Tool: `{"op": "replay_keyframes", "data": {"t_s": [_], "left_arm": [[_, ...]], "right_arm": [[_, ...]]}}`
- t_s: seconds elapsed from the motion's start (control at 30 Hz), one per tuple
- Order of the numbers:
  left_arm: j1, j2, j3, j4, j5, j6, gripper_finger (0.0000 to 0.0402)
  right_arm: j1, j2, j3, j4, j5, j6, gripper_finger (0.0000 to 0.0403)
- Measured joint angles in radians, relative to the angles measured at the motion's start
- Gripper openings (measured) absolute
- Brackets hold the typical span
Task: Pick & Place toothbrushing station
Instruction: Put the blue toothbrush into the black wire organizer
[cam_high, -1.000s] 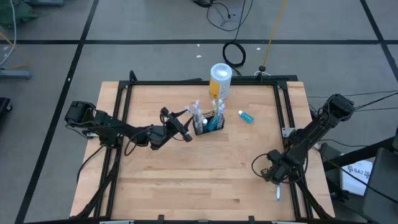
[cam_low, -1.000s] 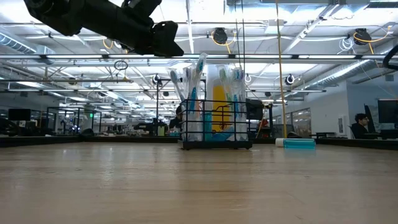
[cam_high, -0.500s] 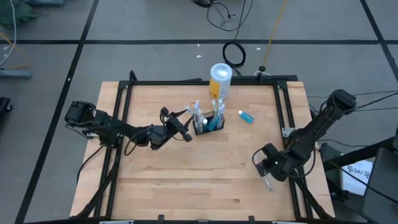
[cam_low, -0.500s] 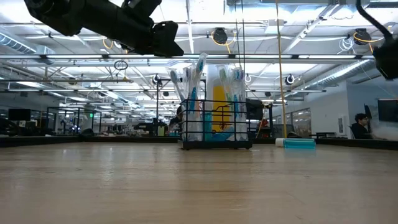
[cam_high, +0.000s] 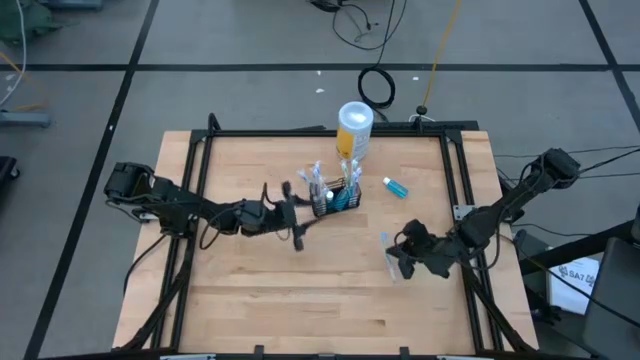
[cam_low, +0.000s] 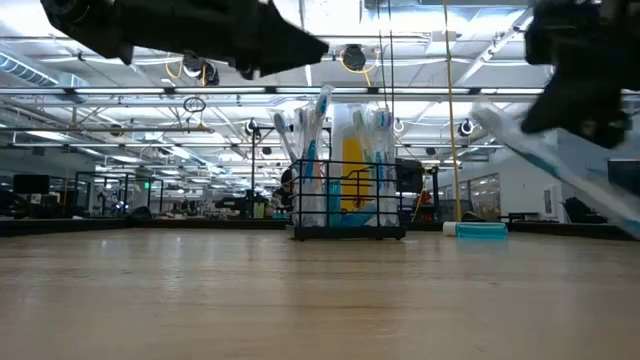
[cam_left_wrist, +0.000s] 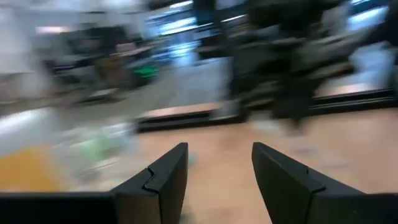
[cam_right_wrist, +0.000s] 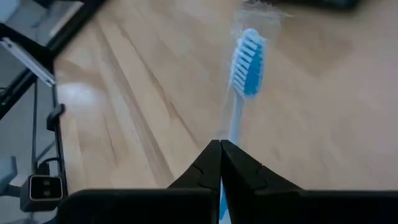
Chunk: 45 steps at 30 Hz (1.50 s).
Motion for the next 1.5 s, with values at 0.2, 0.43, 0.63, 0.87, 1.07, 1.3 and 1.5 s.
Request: {"op": "replay_keyframes", "data": {"t_s": [0.2,0.43,0.63,0.87,1.07,1.3,1.5], "left_arm": [[0.048,0.027,0.0,0.0,0.361,-0.177,0.0187],[0.029,0.177,0.042,0.106,0.355,-0.209,0.0211],[0.02,0.291,0.187,0.04,0.333,-0.217,0.0275],[0.022,0.319,0.264,-0.085,0.289,-0.232,0.0322],[0.036,0.318,0.267,0.015,0.448,-0.212,0.0326],[0.037,0.318,0.267,0.051,0.456,-0.194,0.029],[0.04,0.318,0.267,0.013,0.457,-0.22,0.0192]], "right_arm": [[-0.107,0.0,0.0,0.162,-0.004,-0.299,0.0],[-0.195,0.023,0.001,0.283,-0.046,-0.471,0.0],[-0.256,0.068,0.001,0.467,-0.174,-0.604,0.0],[-0.279,0.127,0.001,0.589,-0.244,-0.696,0.0],[-0.313,0.181,0.001,0.693,-0.294,-0.733,0.0],[-0.342,0.25,0.001,0.792,-0.324,-0.763,0.0],[-0.342,0.263,0.001,0.807,-0.325,-0.761,0.0]]}}
